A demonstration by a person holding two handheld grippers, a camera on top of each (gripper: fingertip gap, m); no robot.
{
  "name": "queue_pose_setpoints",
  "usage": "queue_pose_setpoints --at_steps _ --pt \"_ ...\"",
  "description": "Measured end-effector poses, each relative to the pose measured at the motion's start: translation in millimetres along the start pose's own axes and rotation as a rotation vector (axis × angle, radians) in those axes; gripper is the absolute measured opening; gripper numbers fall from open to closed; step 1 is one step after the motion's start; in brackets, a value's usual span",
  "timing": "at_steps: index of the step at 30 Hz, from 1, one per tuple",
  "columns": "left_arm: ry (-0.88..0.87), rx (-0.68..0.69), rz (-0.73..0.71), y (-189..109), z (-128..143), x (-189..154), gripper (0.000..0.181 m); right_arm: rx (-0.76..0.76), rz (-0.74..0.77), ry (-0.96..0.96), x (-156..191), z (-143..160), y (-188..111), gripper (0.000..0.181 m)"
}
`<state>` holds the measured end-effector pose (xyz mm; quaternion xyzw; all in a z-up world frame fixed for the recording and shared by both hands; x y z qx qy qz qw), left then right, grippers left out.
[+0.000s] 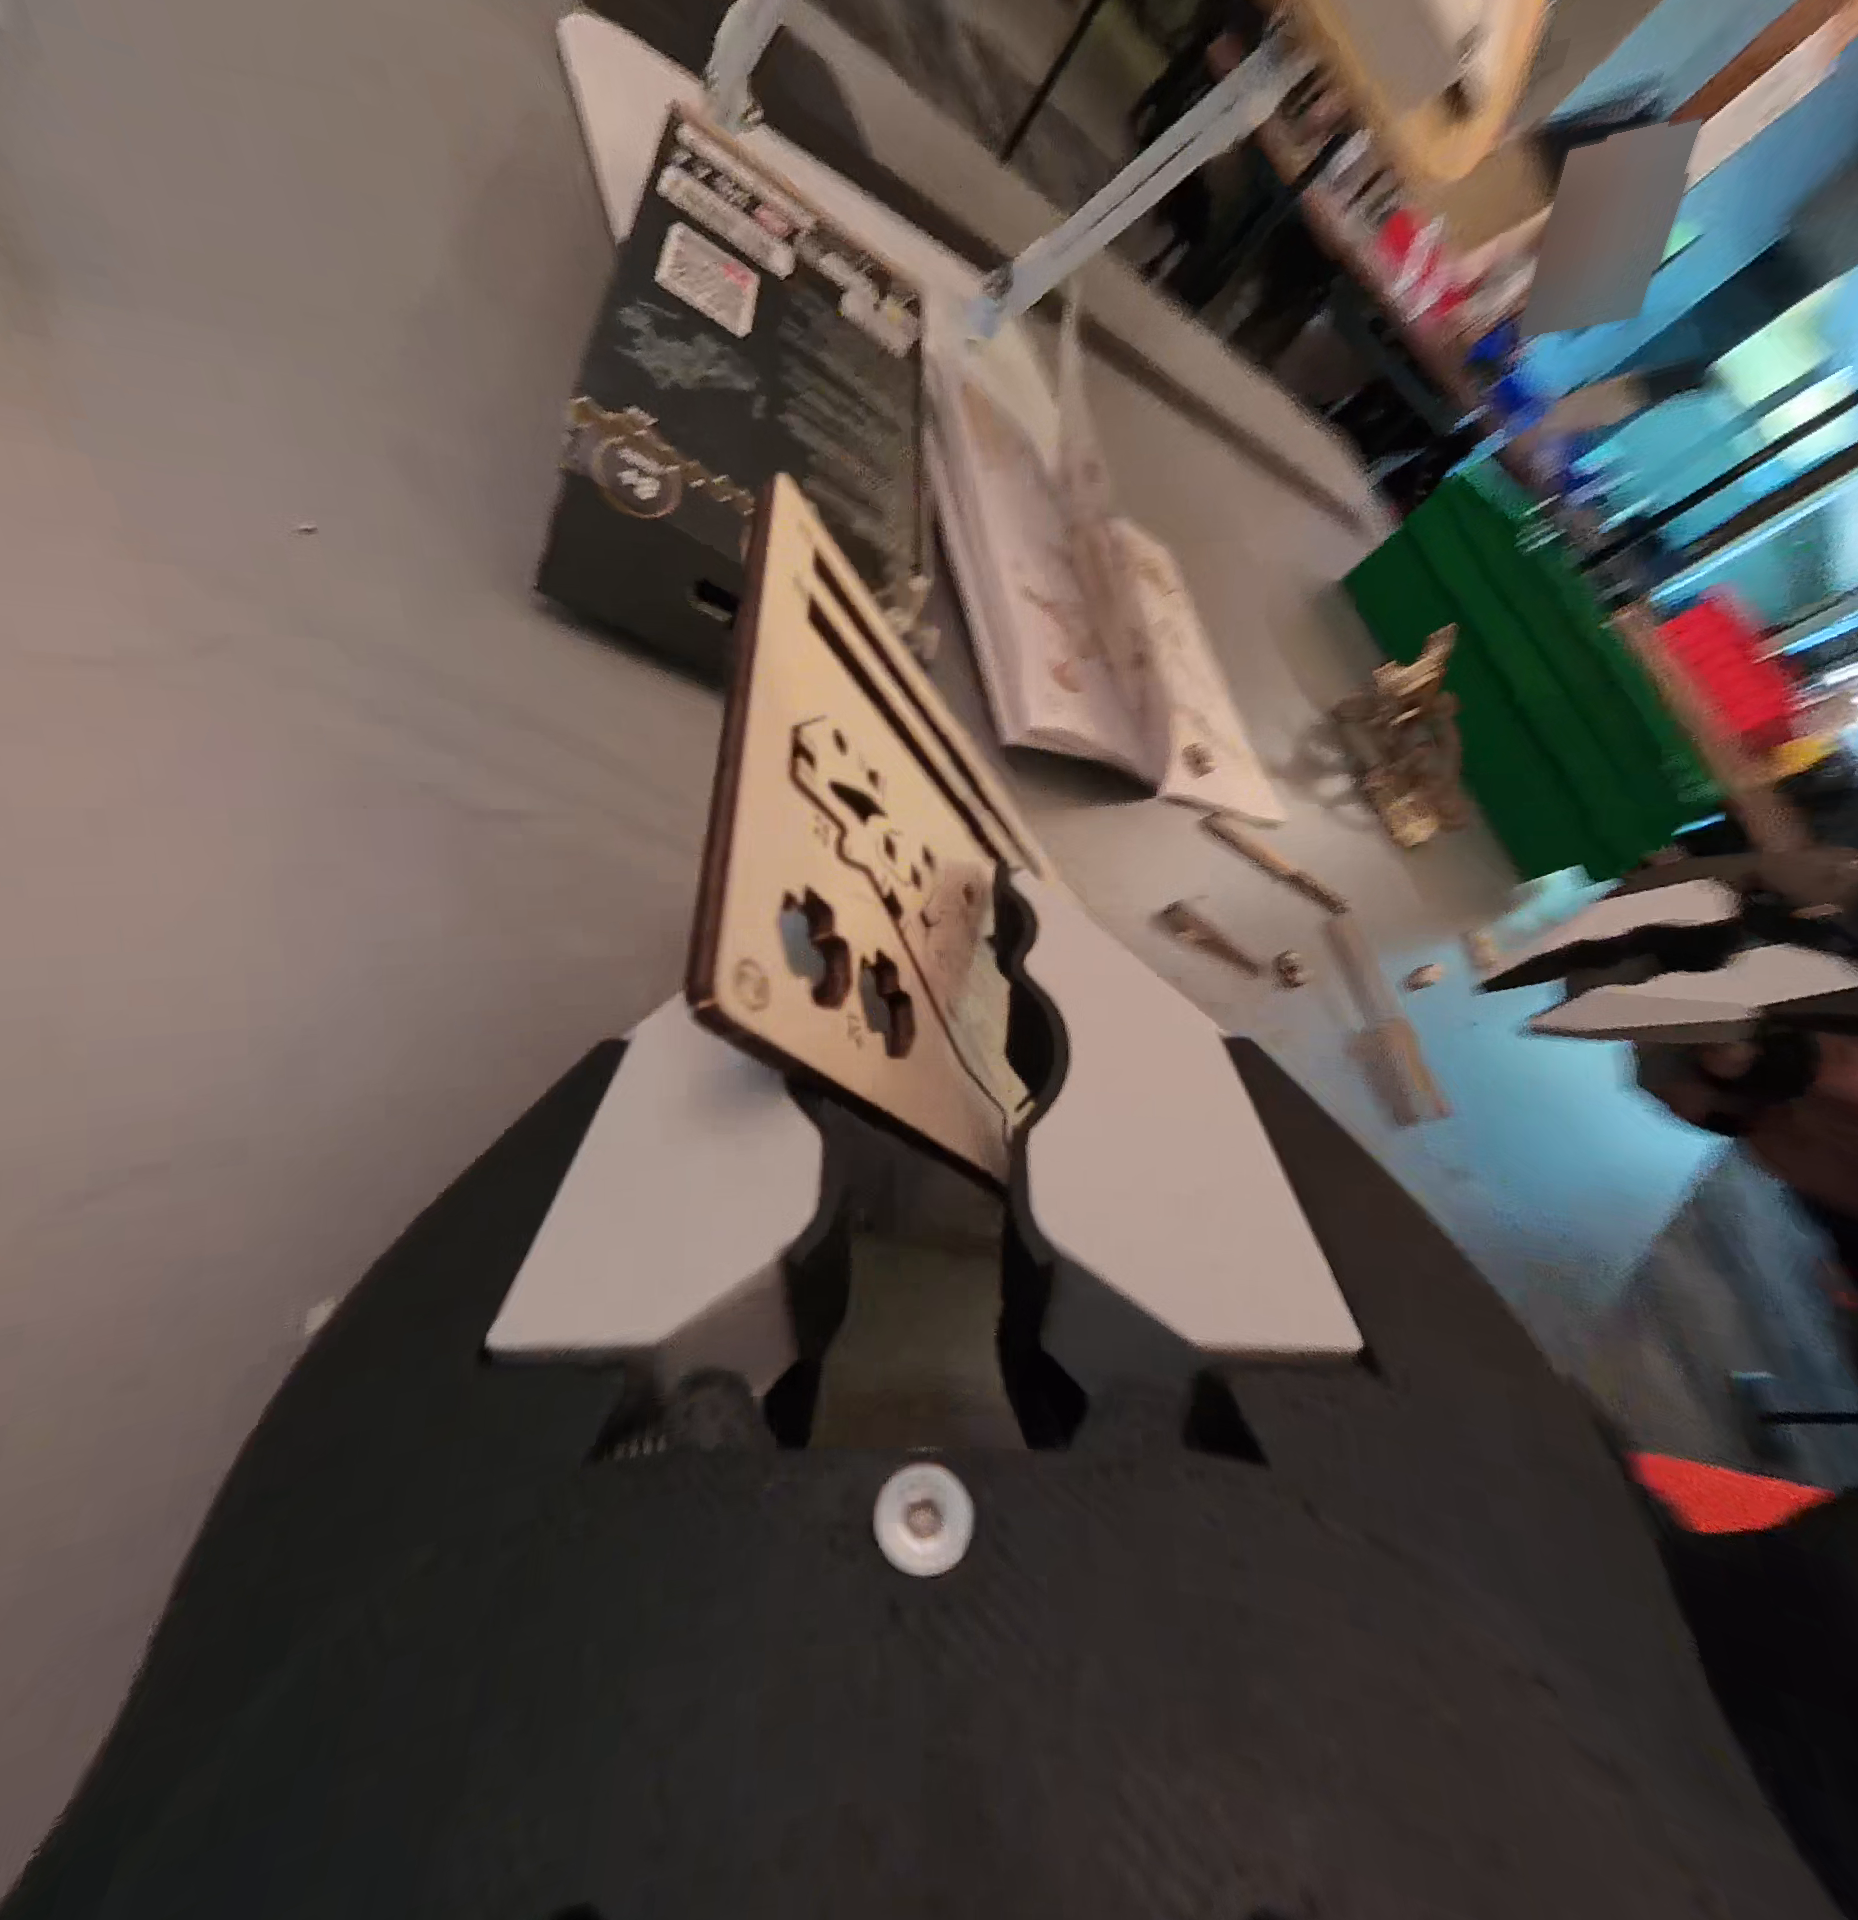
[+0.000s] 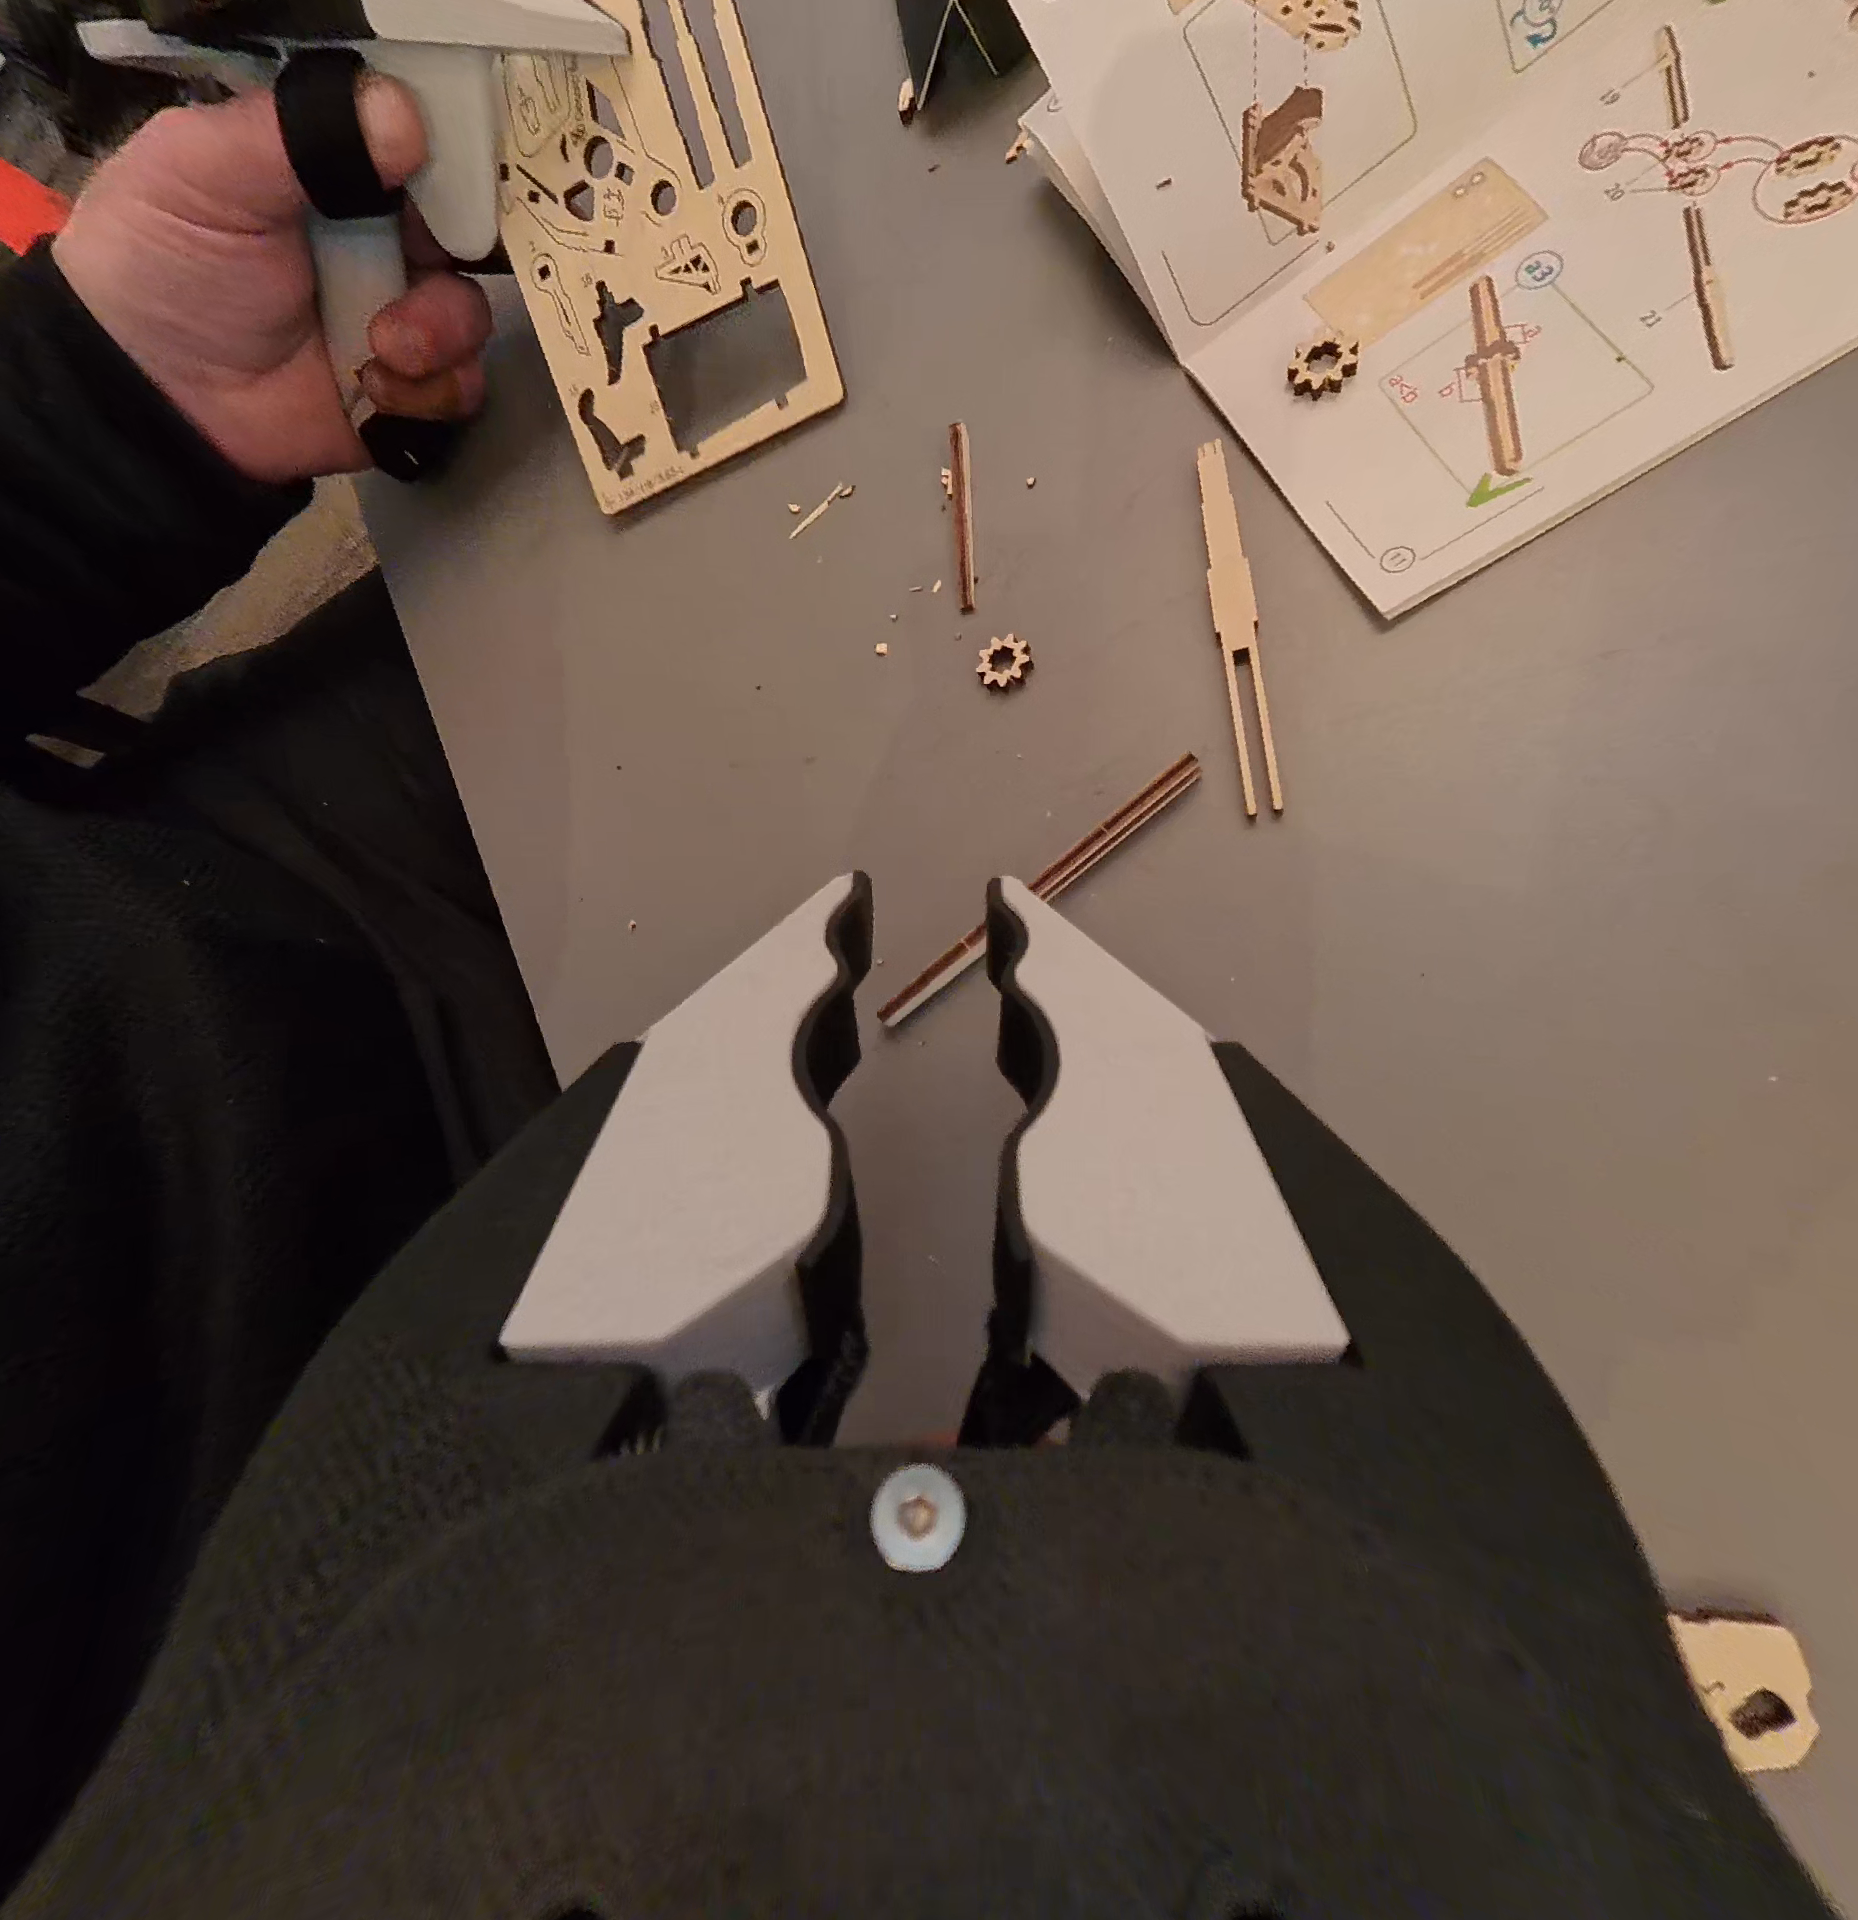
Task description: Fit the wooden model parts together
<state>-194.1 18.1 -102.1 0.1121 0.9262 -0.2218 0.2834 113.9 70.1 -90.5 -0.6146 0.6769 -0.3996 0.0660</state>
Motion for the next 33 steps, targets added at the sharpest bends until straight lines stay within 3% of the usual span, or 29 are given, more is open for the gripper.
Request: queue_pose_setpoints --at_steps 3,7,14,18,22,27,33 --pt "0.181 0.056 -0.188 -6.4 -1.3 8.8 0.051 0.0 0.004 0.001 -0.6 -0.1 0.1 0.019" --pt "0.302 0.094 -0.309 -14.2 -3.1 9.7 0.073 0.004 0.008 -0.003 -0.7 0.0 0.9 0.019" --pt "0.357 0.08 -0.433 -33.0 -10.5 21.8 0.109 -0.001 0.022 -0.006 -2.5 -0.5 -0.7 0.019" --pt "0.429 0.025 -0.467 -42.3 -26.0 13.4 0.103 0.002 0.04 -0.009 -4.8 -0.4 -1.7 0.019" --pt "0.533 0.044 -0.395 -28.6 -27.0 -13.5 0.088 0.016 0.062 -0.012 -7.0 0.8 -1.6 0.019" --pt "0.595 0.07 -0.291 -5.6 -15.5 -39.3 0.079 0.05 0.125 -0.004 -13.8 4.7 -2.4 0.02" --pt "0.57 0.088 -0.18 15.7 3.2 -58.8 0.077 0.19 0.263 -0.092 -6.3 6.5 17.2 0.026"
Point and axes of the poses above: each gripper's, where its closed fingertips meet, y out along the fingers, z out of its underside, x = y × z across the jaws, the point moved 4 cm from there along -y, back along the fingers, and after that the axes turned 3 degrees about -x, right-handed, at the moved point
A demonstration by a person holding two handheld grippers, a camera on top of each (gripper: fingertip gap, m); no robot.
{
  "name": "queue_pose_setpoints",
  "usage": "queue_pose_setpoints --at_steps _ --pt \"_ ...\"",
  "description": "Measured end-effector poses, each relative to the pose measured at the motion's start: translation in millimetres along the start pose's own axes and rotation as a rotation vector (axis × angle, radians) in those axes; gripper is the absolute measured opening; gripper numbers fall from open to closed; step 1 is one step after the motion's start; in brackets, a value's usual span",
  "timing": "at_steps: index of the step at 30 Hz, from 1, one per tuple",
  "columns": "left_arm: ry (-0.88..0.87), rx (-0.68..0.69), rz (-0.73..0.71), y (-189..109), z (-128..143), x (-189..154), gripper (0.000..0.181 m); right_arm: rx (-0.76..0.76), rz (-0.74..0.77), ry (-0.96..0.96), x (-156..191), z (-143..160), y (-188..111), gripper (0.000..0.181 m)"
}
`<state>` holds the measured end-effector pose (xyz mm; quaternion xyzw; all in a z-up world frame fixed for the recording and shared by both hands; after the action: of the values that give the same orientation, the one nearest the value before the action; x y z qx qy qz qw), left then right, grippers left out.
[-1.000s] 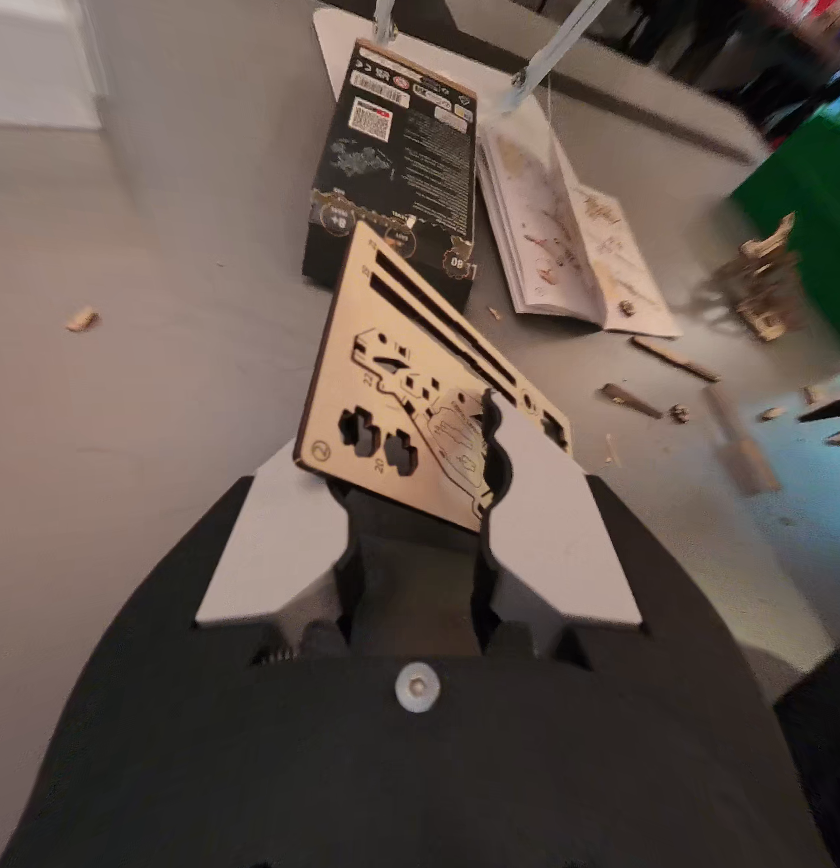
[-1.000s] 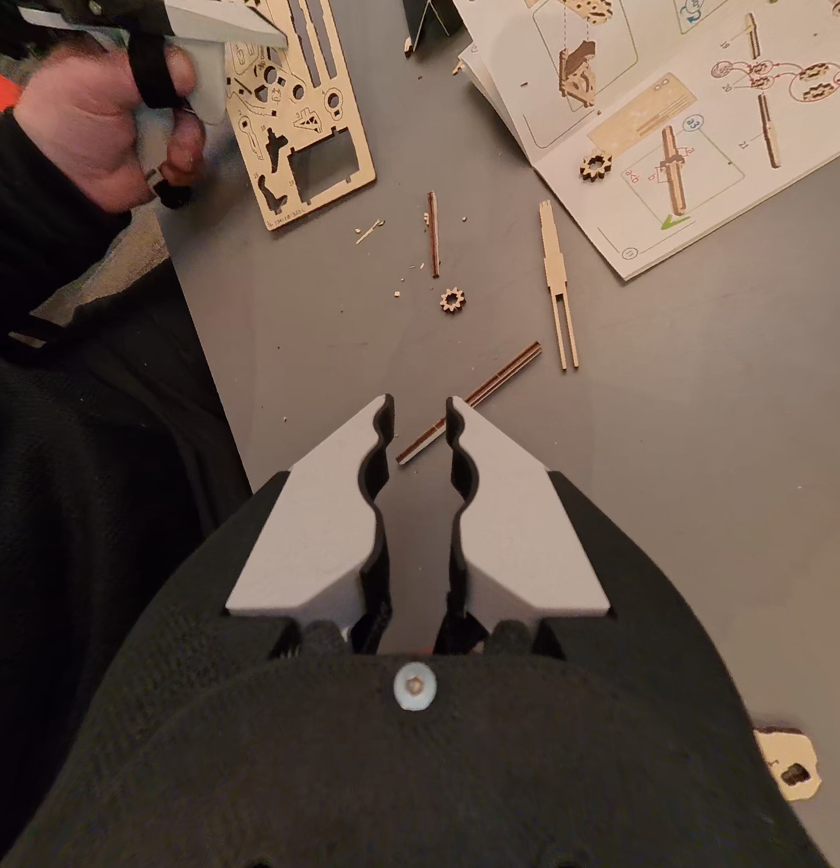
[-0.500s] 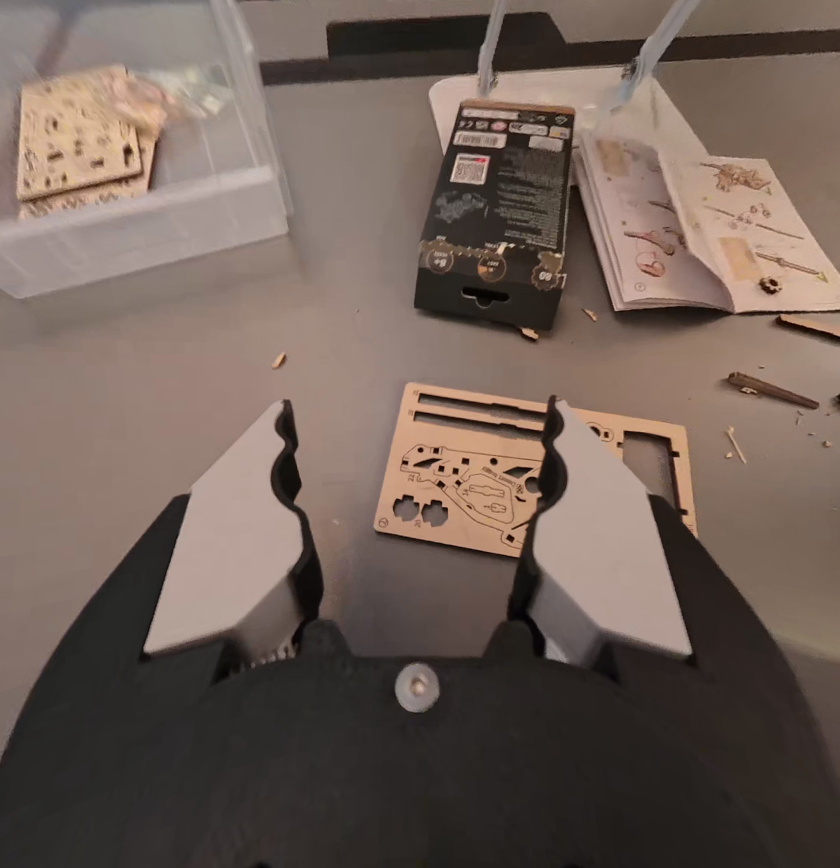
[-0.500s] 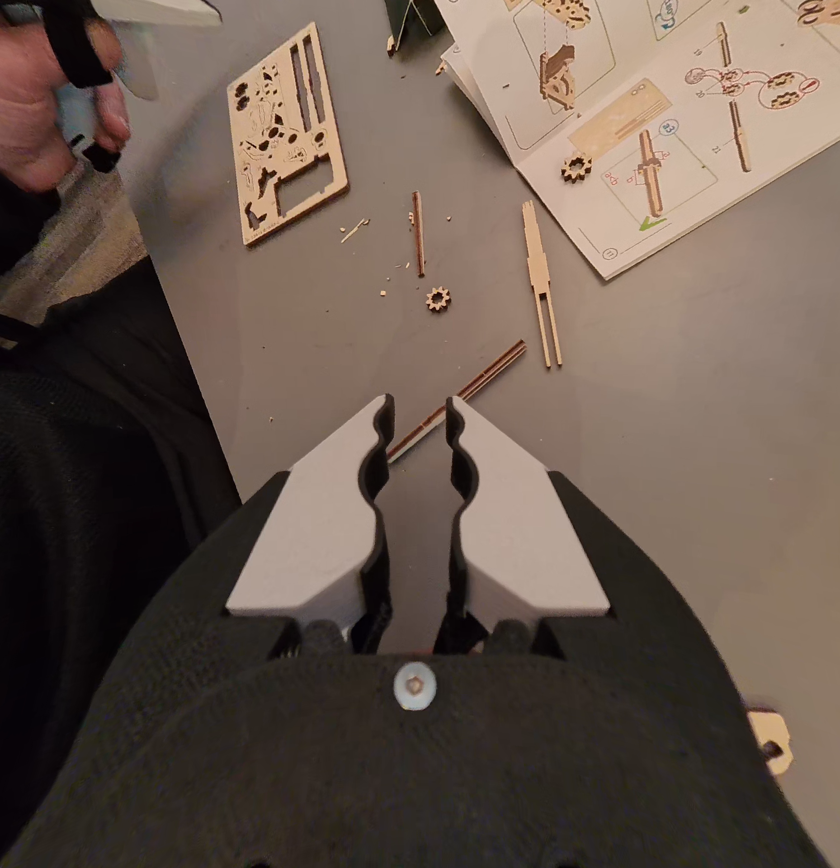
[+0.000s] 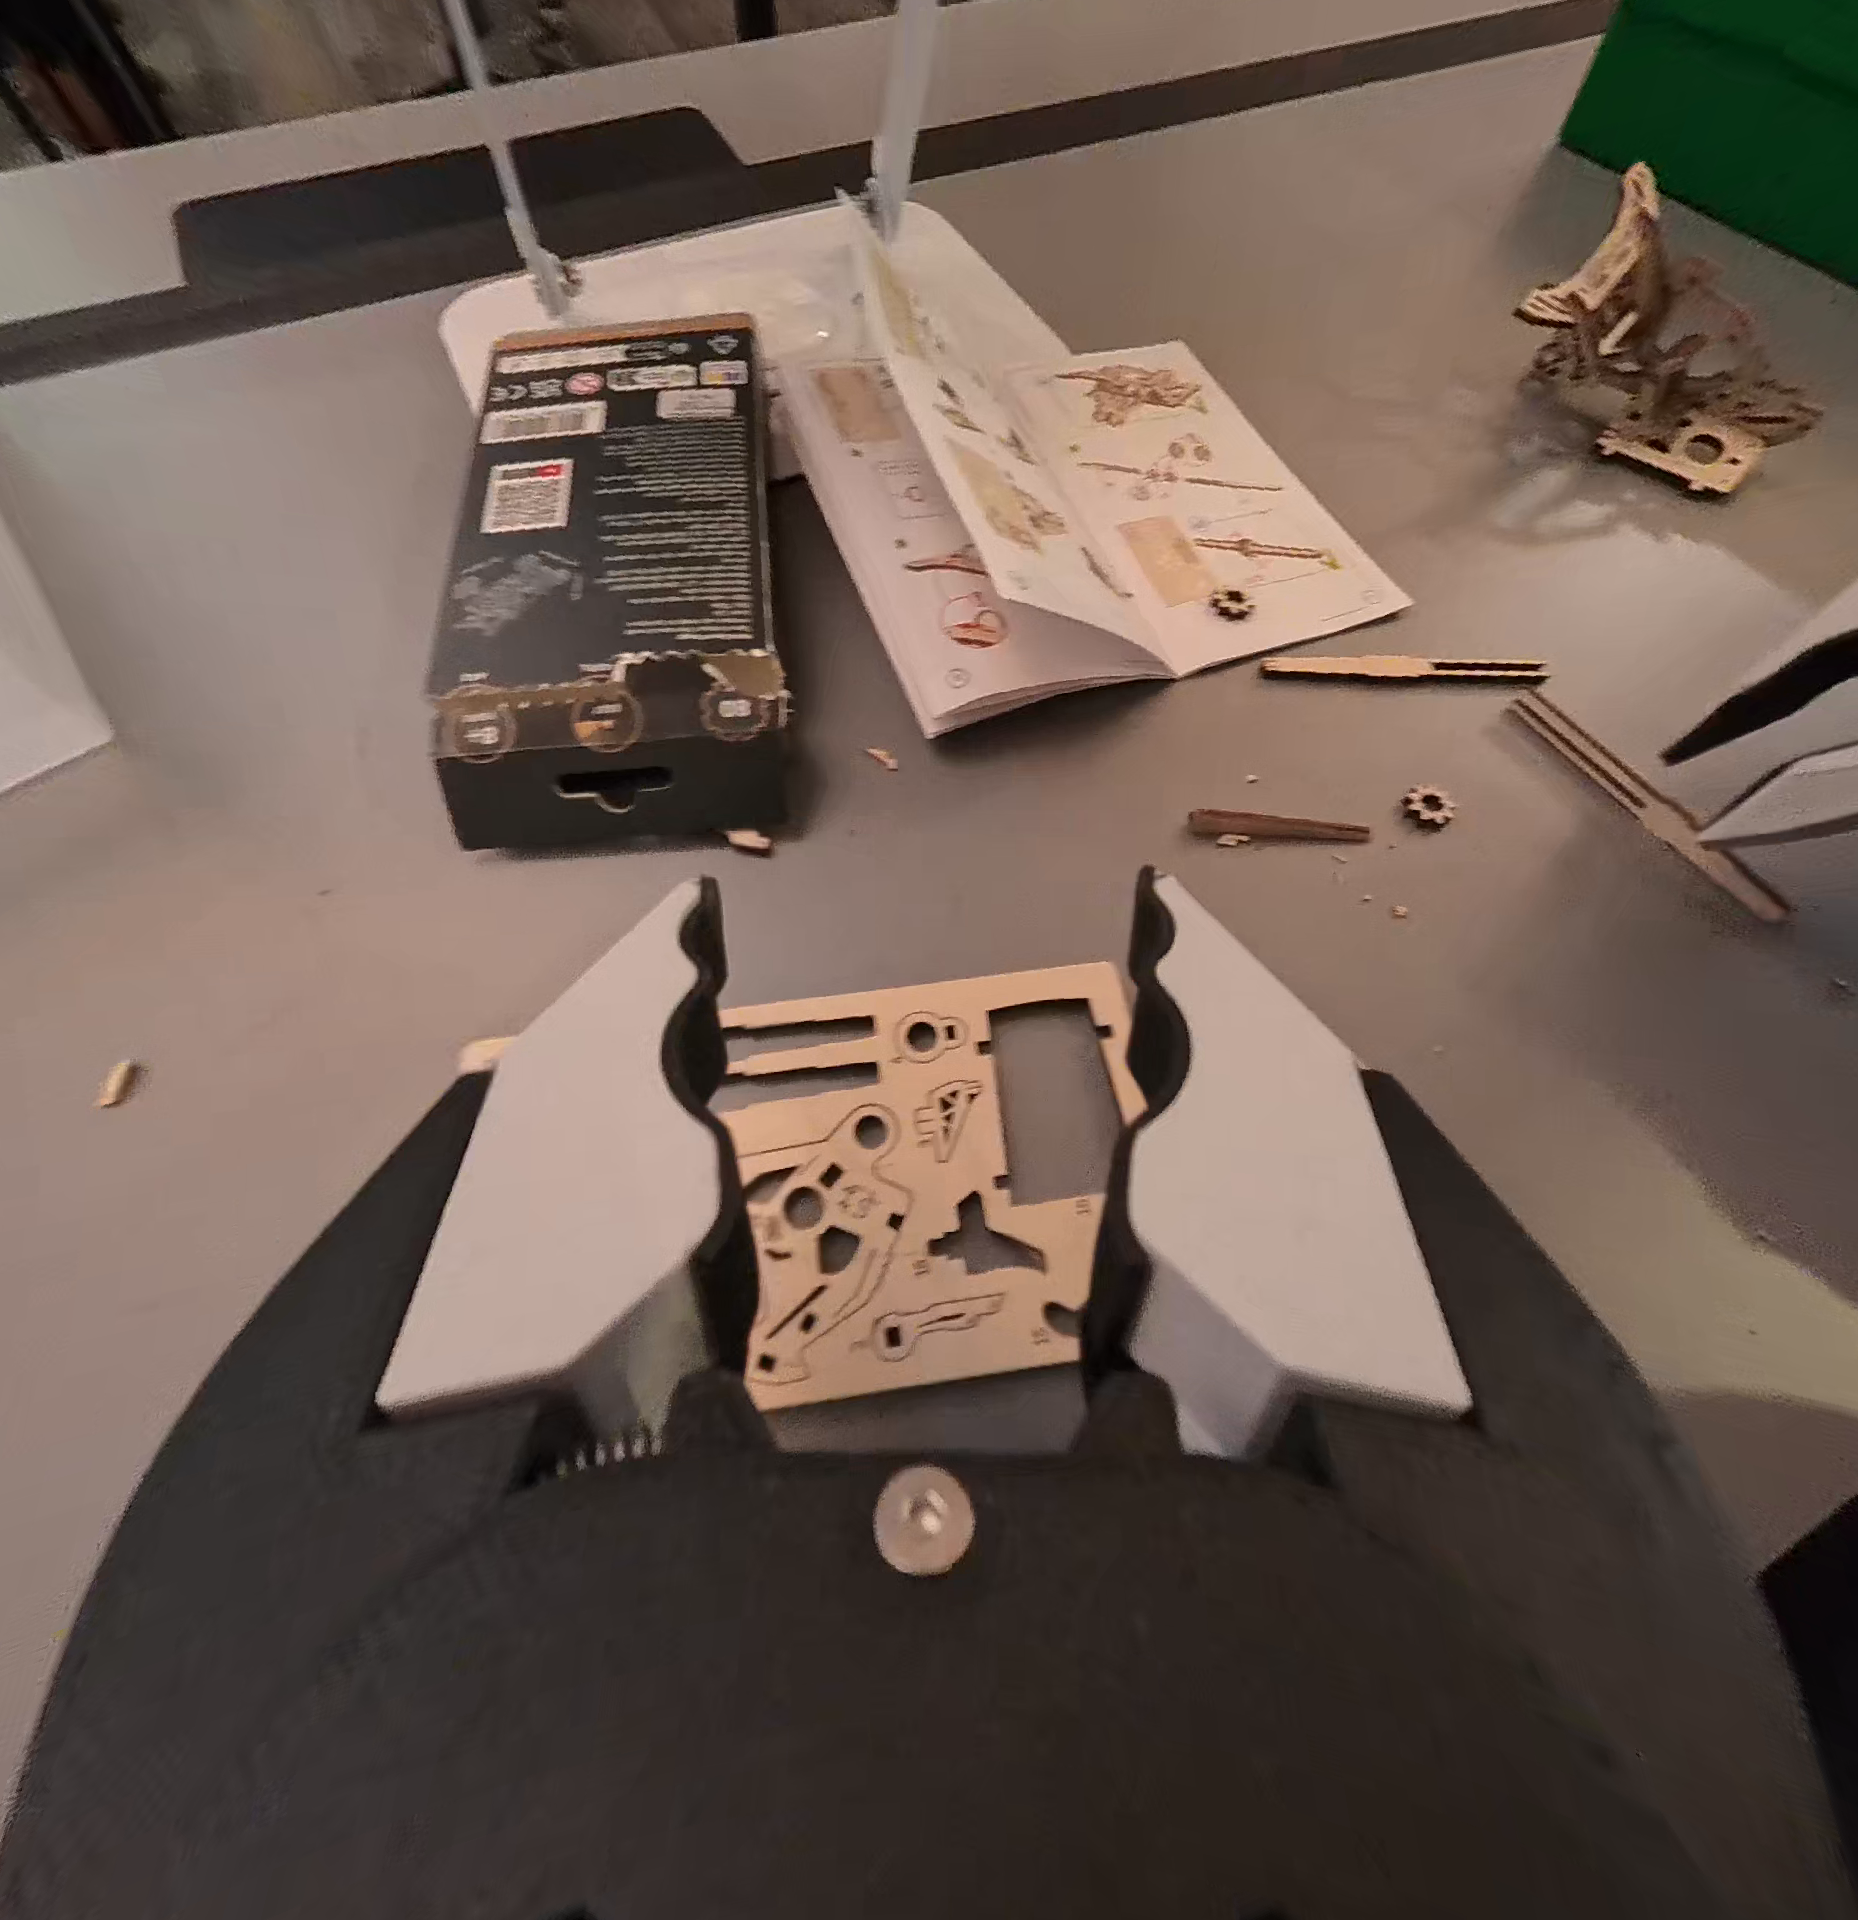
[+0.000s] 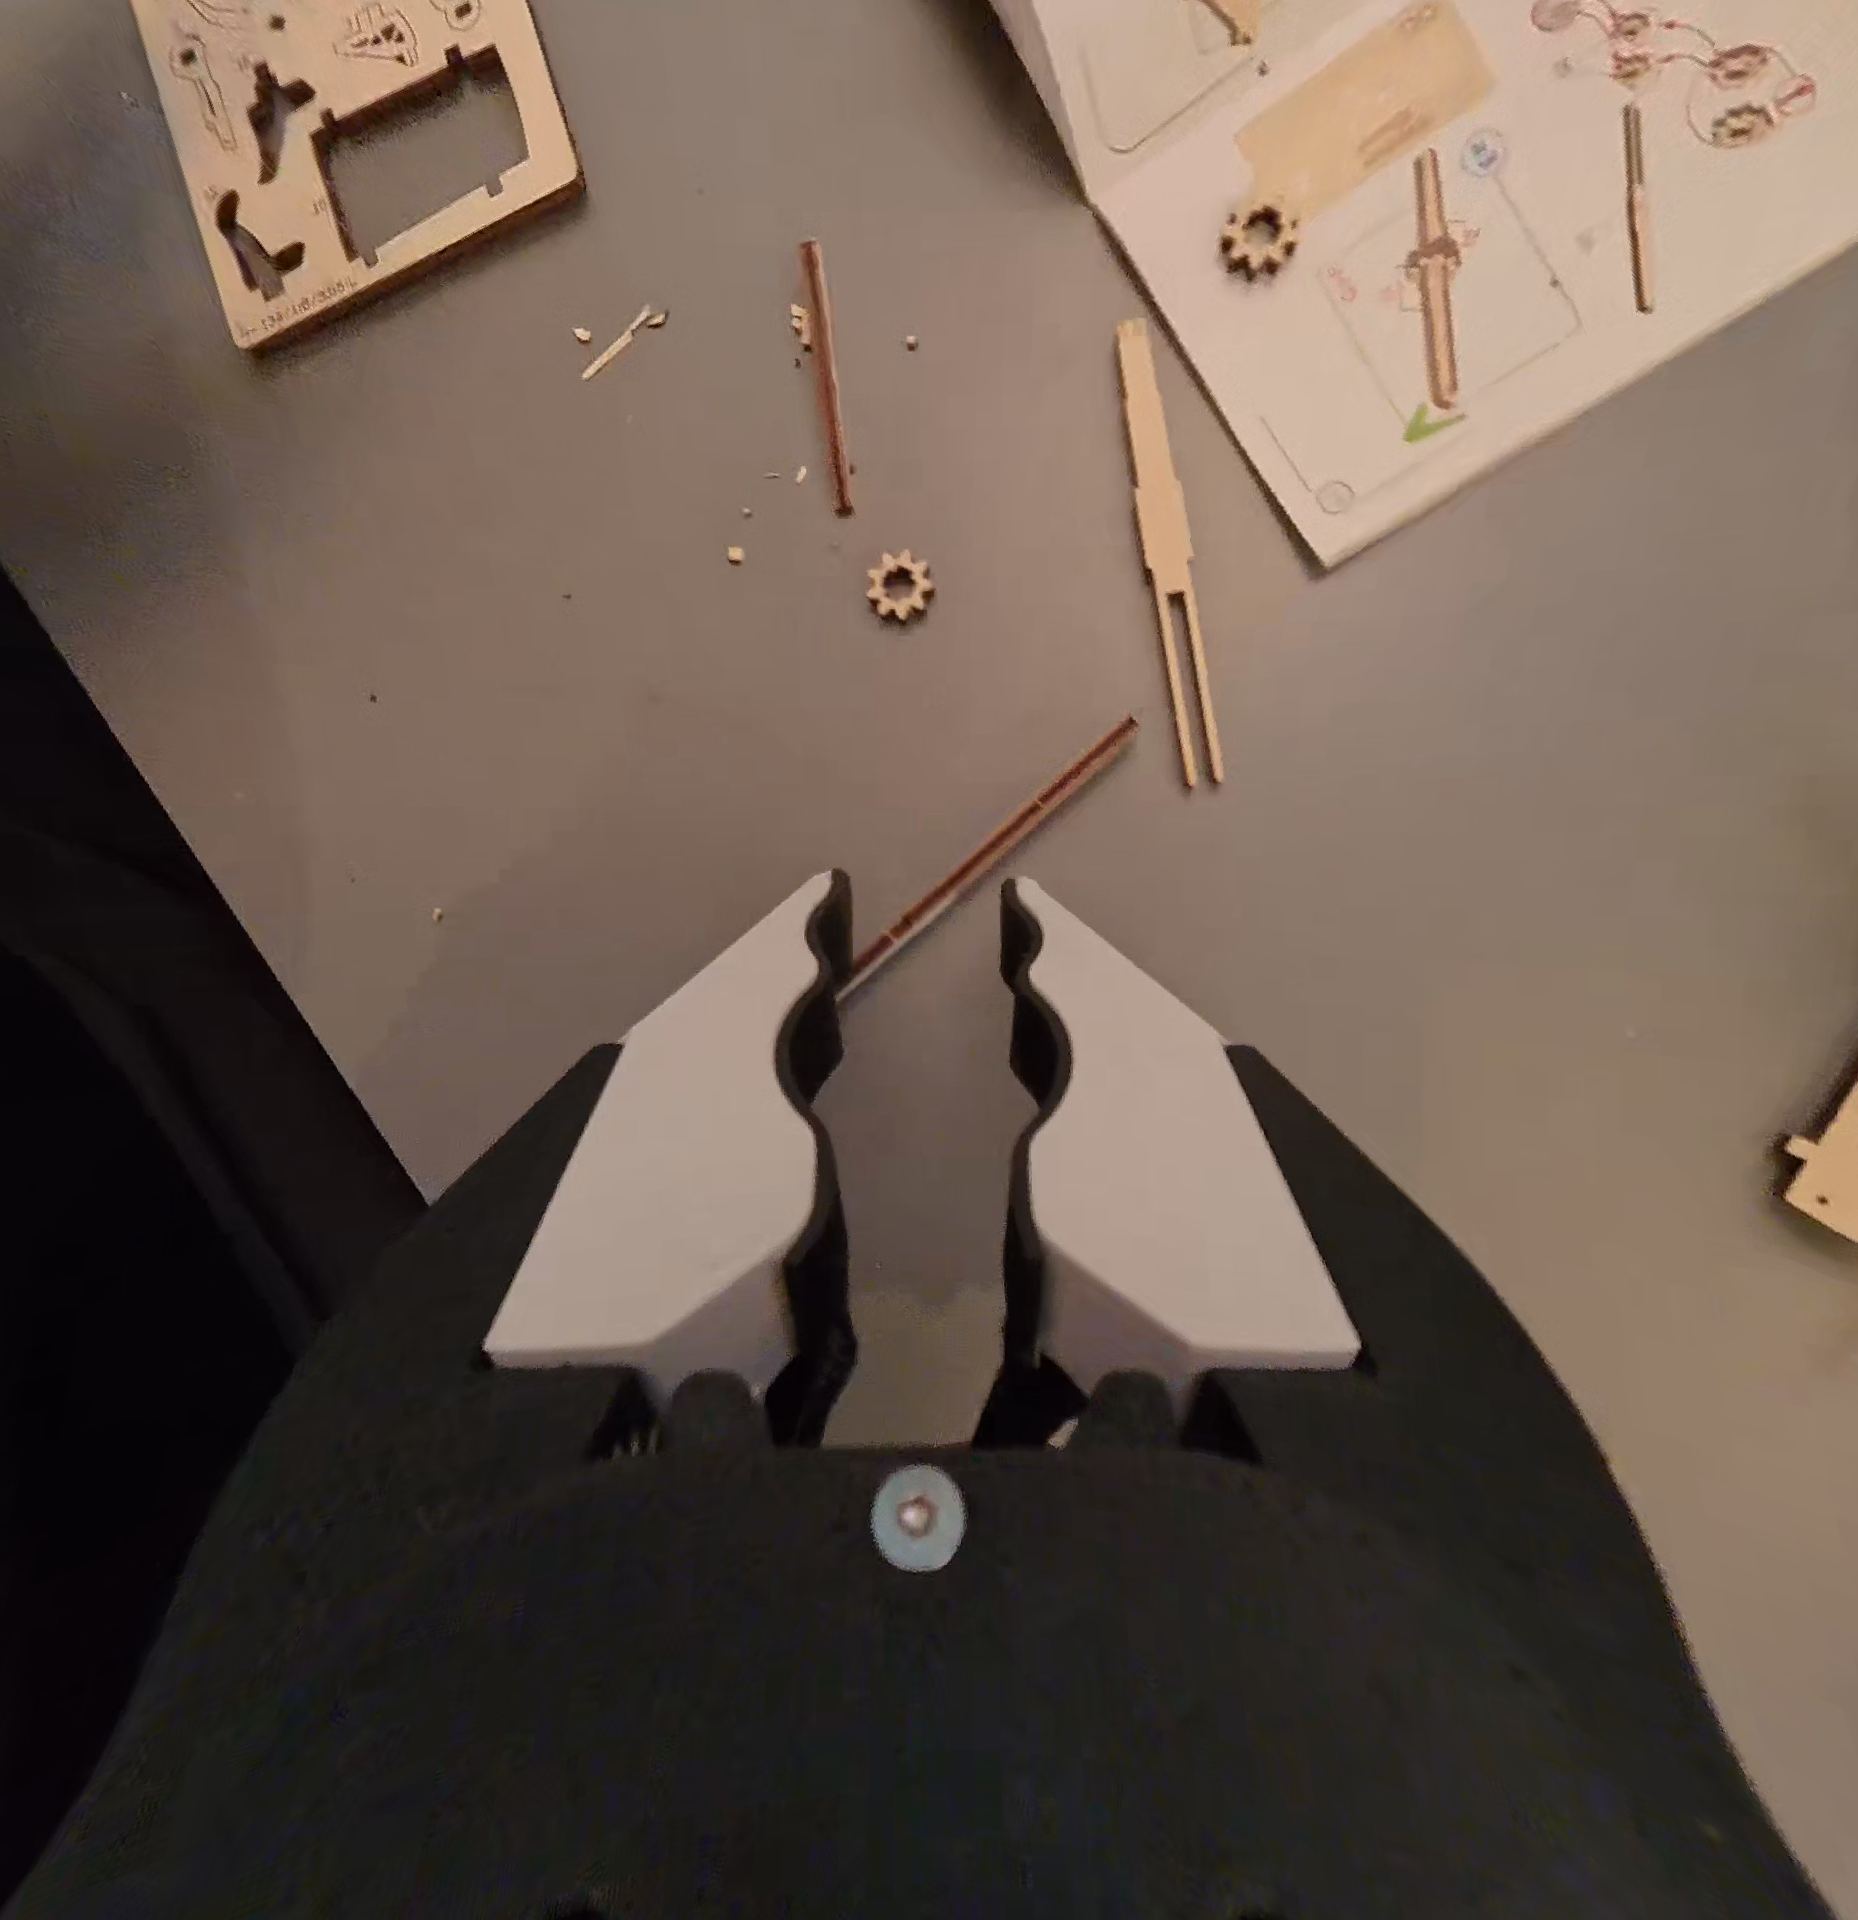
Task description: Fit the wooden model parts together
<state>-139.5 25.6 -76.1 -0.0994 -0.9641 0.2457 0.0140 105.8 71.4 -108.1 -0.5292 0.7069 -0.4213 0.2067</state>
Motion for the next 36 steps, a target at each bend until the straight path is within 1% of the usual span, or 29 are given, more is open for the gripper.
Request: queue_pose_setpoints --at_steps 2,3,5,6,9,11,12,13,15,16,17,20,22,23,26,29,31,34,36 --pt "0.019 0.007 0.018 3.9 3.0 -7.4 0.076 0.044 0.017 -0.012 6.0 -1.4 7.9 0.027" --pt "0.032 0.008 0.021 5.2 4.3 -9.8 0.076 0.082 0.028 -0.02 6.8 1.0 12.5 0.023" --pt "0.039 0.005 0.038 7.0 6.4 -14.8 0.074 0.109 0.051 -0.046 5.9 2.8 17.0 0.002" --pt "0.031 0.002 0.052 8.0 7.0 -17.6 0.073 0.111 0.052 -0.047 5.0 2.9 17.4 0.002" --pt "-0.002 -0.011 0.114 11.3 5.9 -30.7 0.069 0.074 0.013 0.01 1.1 2.4 16.2 0.001" --pt "0.004 -0.009 0.156 14.2 6.3 -41.2 0.068 -0.007 -0.025 0.076 -4.8 -3.2 9.1 0.001" --pt "0.037 0.012 0.16 15.6 8.8 -43.4 0.067 -0.052 -0.047 0.12 -8.2 -6.5 4.5 0.001" --pt "0.08 0.028 0.152 15.7 11.0 -42.2 0.063 -0.078 -0.05 0.143 -12.2 -7.5 0.7 0.001" --pt "0.098 0.042 0.202 14.4 11.8 -44.5 0.052 -0.099 -0.052 0.155 -16.1 -6.0 -4.7 0.001" --pt "0.076 0.037 0.232 13.9 9.4 -47.6 0.049 -0.13 -0.099 0.18 -13.9 -7.2 -6.8 0.001" --pt "0.064 0.024 0.256 13.6 5.6 -51.4 0.047 -0.178 -0.179 0.227 -10.7 -10.0 -9.4 0.001" --pt "0.116 -0.004 0.3 15.0 -8.2 -64.1 0.038 -0.324 -0.461 0.423 -6.8 -20.4 -19.4 0.001" --pt "0.131 -0.03 0.345 16.7 -19.6 -74.5 0.033 -0.37 -0.567 0.491 -7.4 -23.3 -24.0 0.001" --pt "0.11 -0.041 0.383 17.8 -25.5 -81.2 0.032 -0.387 -0.606 0.507 -6.9 -24.7 -26.2 0.001" --pt "-0.031 -0.072 0.544 20.4 -40.5 -106.9 0.026 -0.441 -0.694 0.533 -3.0 -31.9 -33.2 0.001" --pt "-0.127 -0.053 0.668 25.3 -41.8 -134.2 0.029 -0.493 -0.745 0.552 3.9 -40.5 -38.4 0.001" --pt "-0.207 -0.05 0.742 26.4 -42.8 -151.3 0.032 -0.554 -0.758 0.587 5.9 -46.9 -42.0 0.001" --pt "-0.4 -0.064 0.873 26.2 -47.4 -171.2 0.029 -0.68 -0.766 0.642 6.8 -55.7 -49.4 0.001" --pt "-0.538 -0.086 0.963 25.5 -52.5 -178.5 0.025 -0.735 -0.79 0.664 11.7 -60.6 -50.3 0.001"
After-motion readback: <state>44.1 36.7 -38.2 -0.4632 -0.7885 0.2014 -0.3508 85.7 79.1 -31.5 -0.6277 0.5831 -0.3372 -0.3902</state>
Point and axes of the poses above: each gripper's, where its closed fingertips meet, y out along the fingers, z out of its underside, x = y × z across the jaws, the point moved 4 cm from there along -y, back along the fingers, and after that the axes turned 3 degrees about -x, right-handed, at the moved point
